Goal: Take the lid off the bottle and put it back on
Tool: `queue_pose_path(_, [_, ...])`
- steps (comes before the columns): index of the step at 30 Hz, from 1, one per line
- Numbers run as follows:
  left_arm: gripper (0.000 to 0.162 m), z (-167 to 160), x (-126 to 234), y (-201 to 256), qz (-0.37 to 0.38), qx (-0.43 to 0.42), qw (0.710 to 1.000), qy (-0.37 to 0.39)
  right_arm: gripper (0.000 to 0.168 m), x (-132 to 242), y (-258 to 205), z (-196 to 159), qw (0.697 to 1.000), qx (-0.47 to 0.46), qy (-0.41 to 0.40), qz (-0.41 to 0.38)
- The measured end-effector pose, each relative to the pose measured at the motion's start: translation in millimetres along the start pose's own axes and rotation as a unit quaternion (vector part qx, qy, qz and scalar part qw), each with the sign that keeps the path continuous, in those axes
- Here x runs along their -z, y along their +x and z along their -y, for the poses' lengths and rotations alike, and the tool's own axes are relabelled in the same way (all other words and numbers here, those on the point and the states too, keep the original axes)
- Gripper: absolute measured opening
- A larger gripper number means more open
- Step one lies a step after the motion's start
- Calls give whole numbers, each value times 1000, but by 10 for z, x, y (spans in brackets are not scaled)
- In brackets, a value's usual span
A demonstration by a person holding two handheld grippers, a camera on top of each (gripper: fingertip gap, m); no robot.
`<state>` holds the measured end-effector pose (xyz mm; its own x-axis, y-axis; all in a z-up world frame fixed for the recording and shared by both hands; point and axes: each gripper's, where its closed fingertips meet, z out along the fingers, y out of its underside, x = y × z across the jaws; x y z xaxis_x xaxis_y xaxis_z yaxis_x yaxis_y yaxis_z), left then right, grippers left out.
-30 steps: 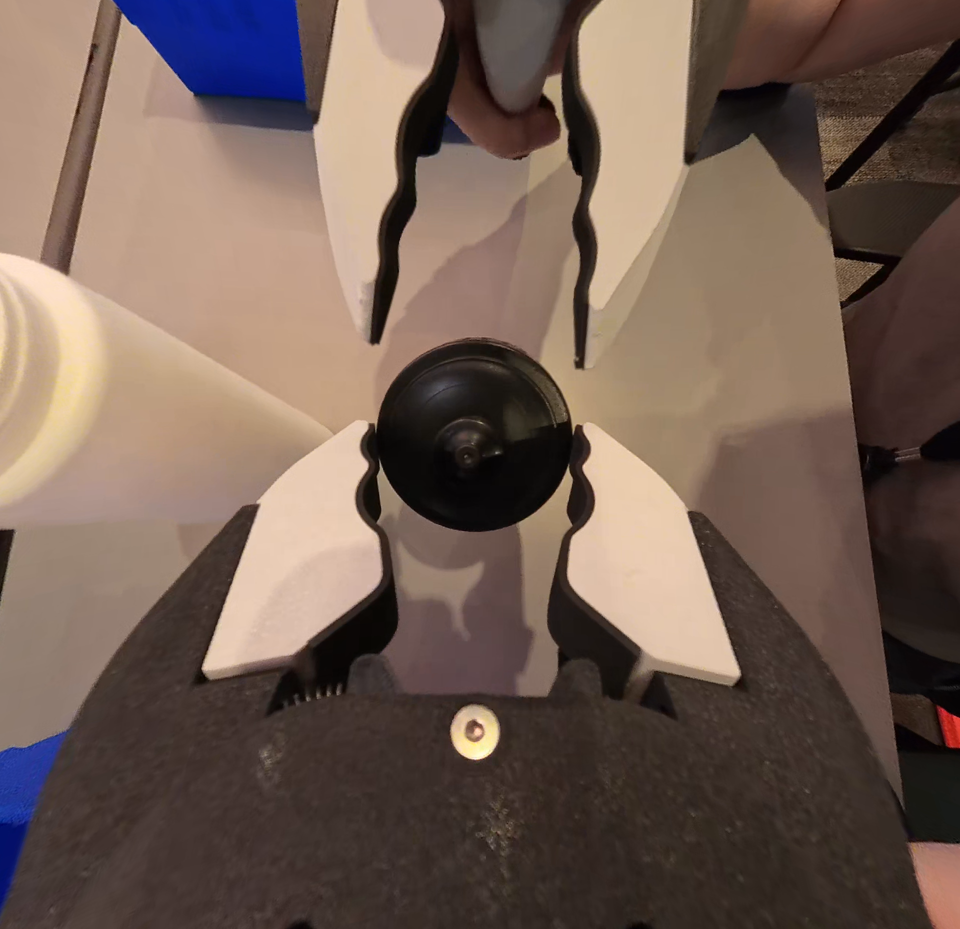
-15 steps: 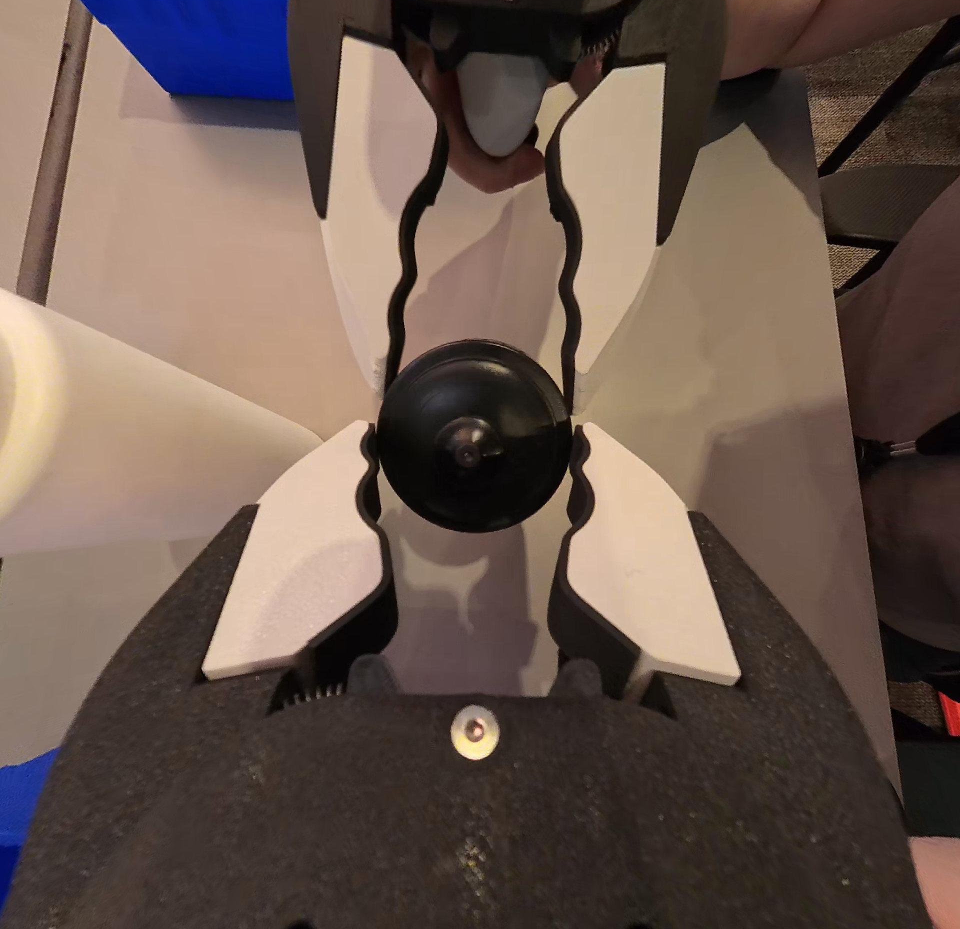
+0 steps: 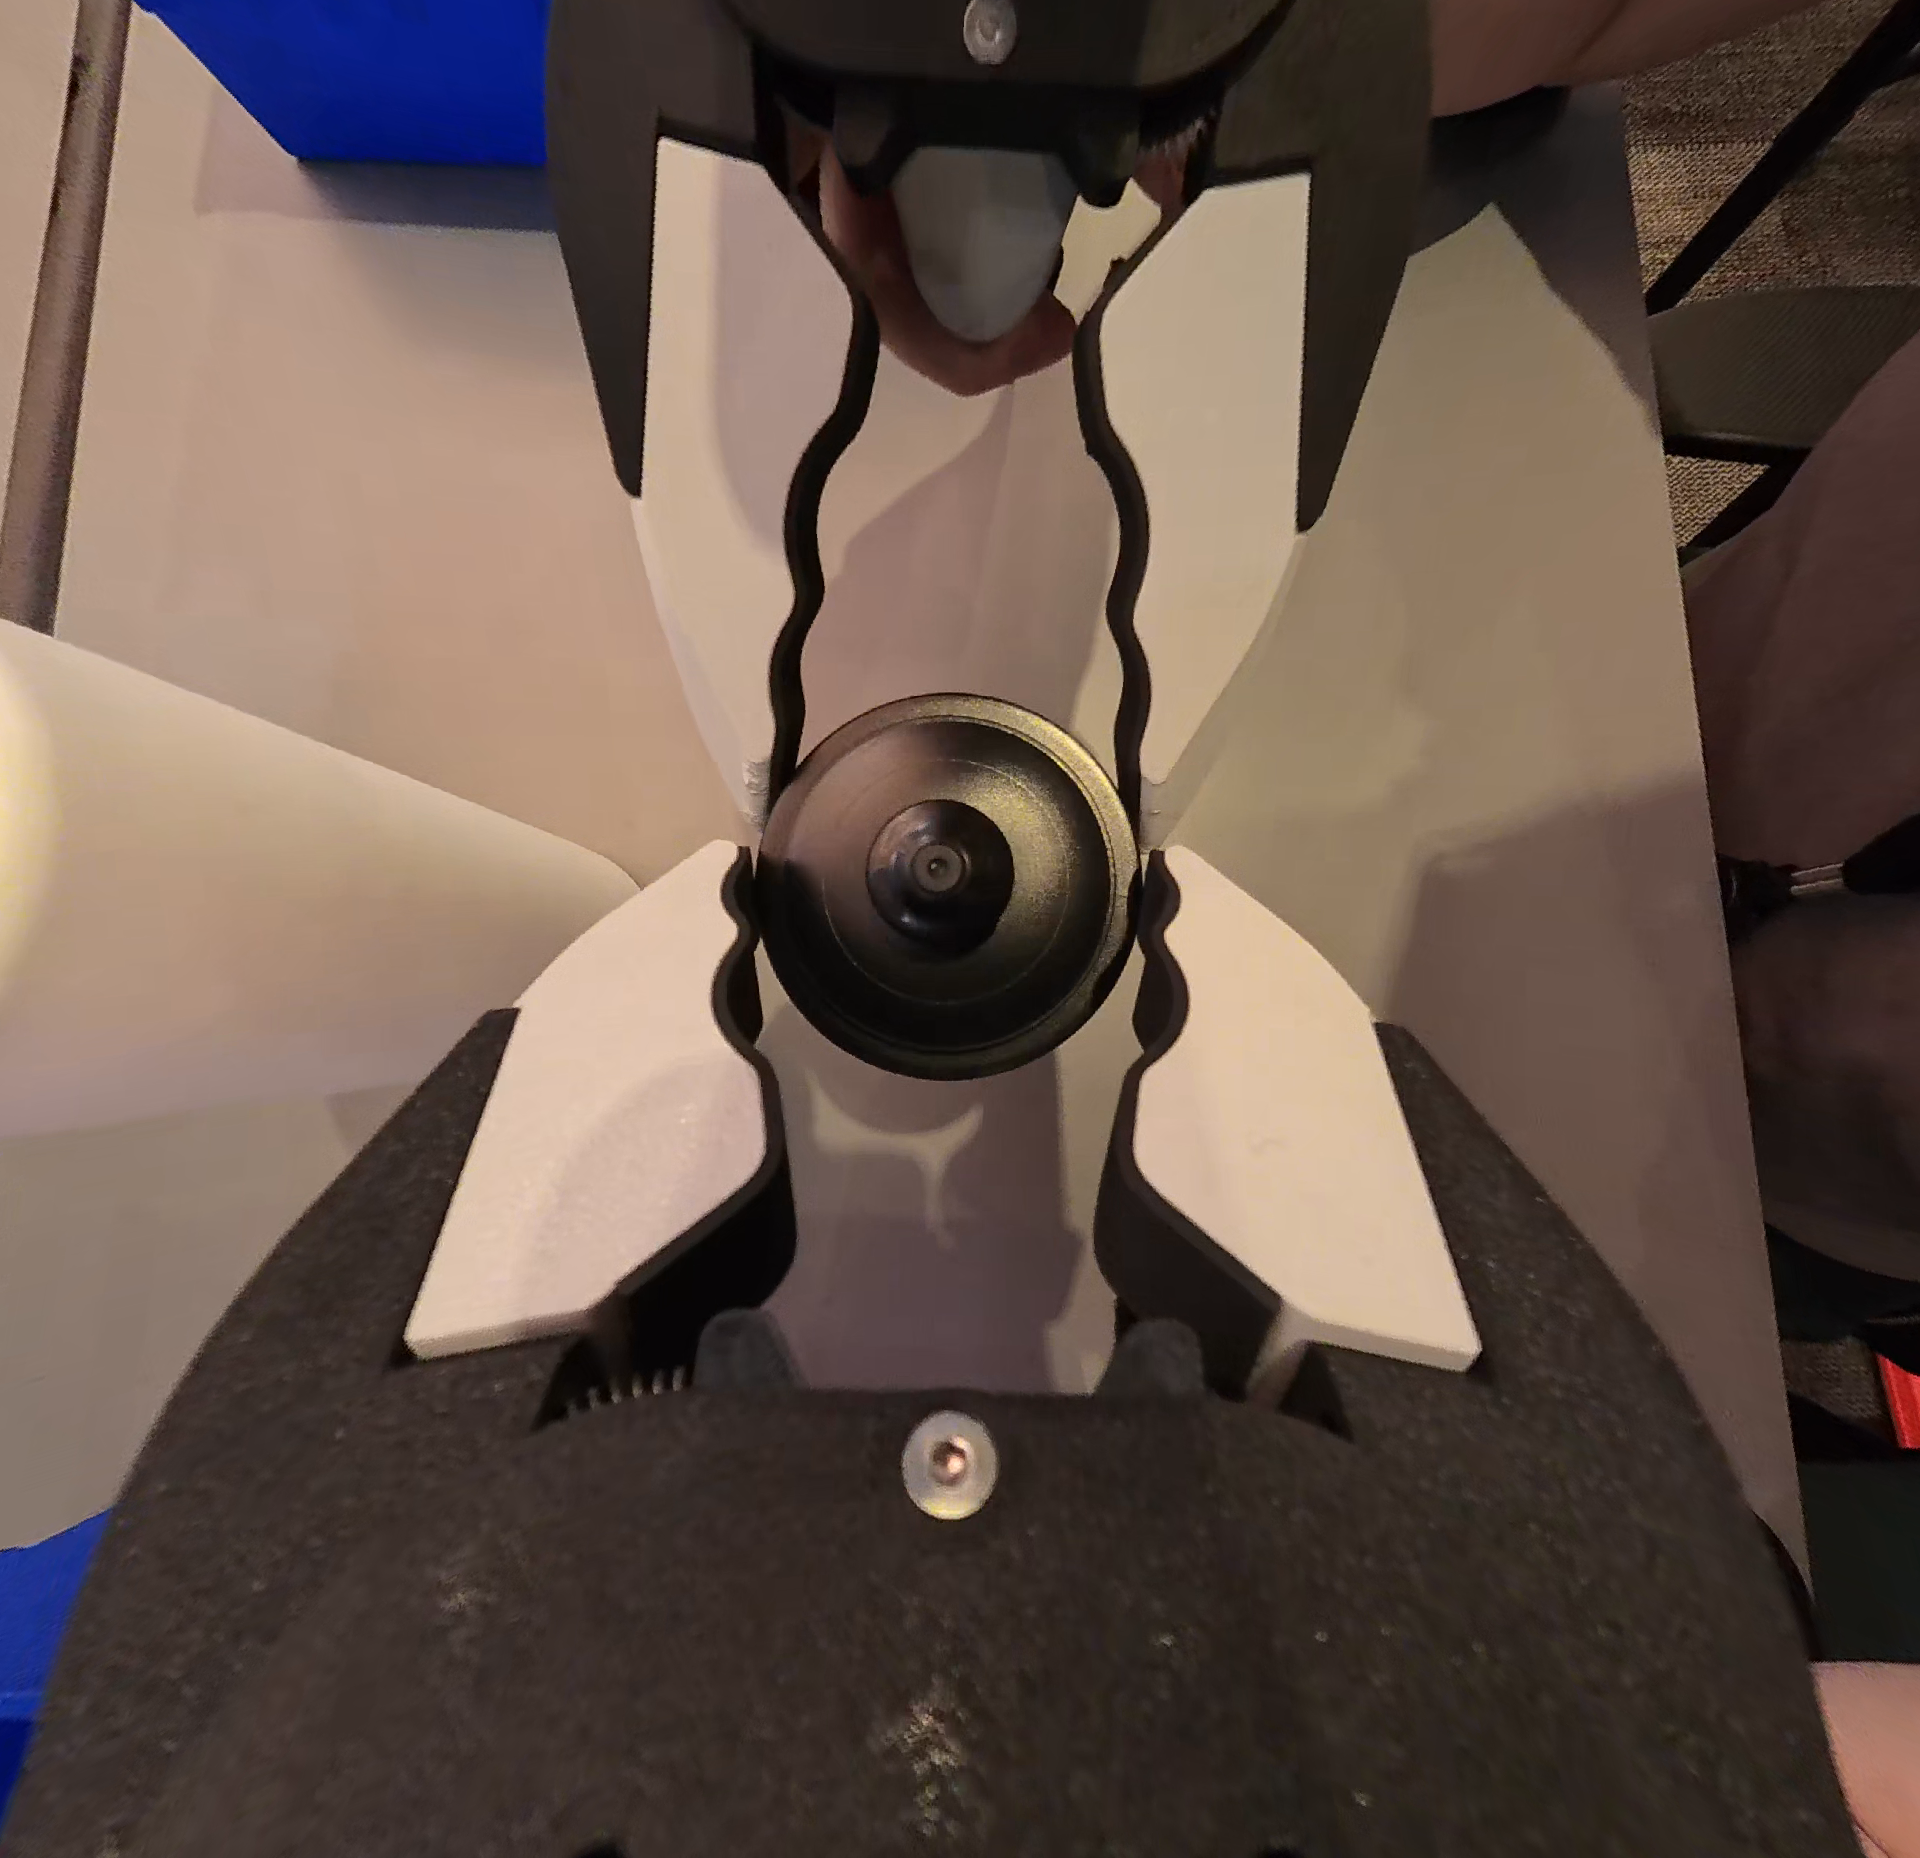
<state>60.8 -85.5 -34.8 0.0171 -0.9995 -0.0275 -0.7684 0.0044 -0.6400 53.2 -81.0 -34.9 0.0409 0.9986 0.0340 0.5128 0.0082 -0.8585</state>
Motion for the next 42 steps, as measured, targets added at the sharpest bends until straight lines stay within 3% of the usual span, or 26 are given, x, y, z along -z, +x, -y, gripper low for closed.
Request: queue_pose_path(42, [71, -75, -107, -19, 5, -9, 1000, -24, 64, -20, 15, -94, 999, 18, -29, -7])
